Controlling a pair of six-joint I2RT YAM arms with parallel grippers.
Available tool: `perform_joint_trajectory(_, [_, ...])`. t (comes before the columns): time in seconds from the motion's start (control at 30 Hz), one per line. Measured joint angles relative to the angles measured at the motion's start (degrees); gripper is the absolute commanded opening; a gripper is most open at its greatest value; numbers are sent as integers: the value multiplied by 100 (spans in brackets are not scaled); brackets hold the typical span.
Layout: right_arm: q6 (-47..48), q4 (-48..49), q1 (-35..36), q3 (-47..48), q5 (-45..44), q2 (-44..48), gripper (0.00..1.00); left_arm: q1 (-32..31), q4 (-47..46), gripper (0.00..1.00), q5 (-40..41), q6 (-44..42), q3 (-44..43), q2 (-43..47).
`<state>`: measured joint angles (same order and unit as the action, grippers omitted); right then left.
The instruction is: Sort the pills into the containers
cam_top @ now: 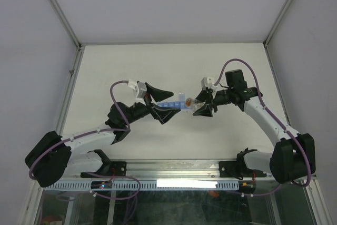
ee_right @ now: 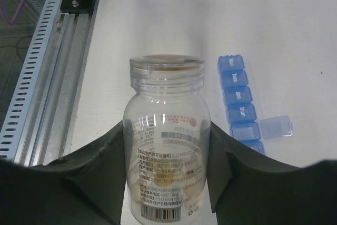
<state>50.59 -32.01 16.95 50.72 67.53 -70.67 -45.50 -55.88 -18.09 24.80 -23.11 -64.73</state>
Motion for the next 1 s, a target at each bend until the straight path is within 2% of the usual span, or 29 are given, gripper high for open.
perform_joint_trajectory(0.23, [234,-199,0,0,173,0,0,109,-684,98,-833,-507,-269,-922])
perform_joint_trajectory(0.33, [282,-238,0,0,197,0,0,109,-881,92,-1047,-553,-457,-1222])
perform_joint_trajectory(0.47, [332,-267,0,0,210,0,0,103,-1193,85,-1099,-577,-608,-1561])
perform_joint_trajectory(0.67, [356,-273,0,0,236,0,0,-37,-1331,82,-1099,-623,-754,-1939])
perform_joint_trajectory(1.0, [358,-286,0,0,240,0,0,-144,-1307,71,-1086,-835,-780,-2020])
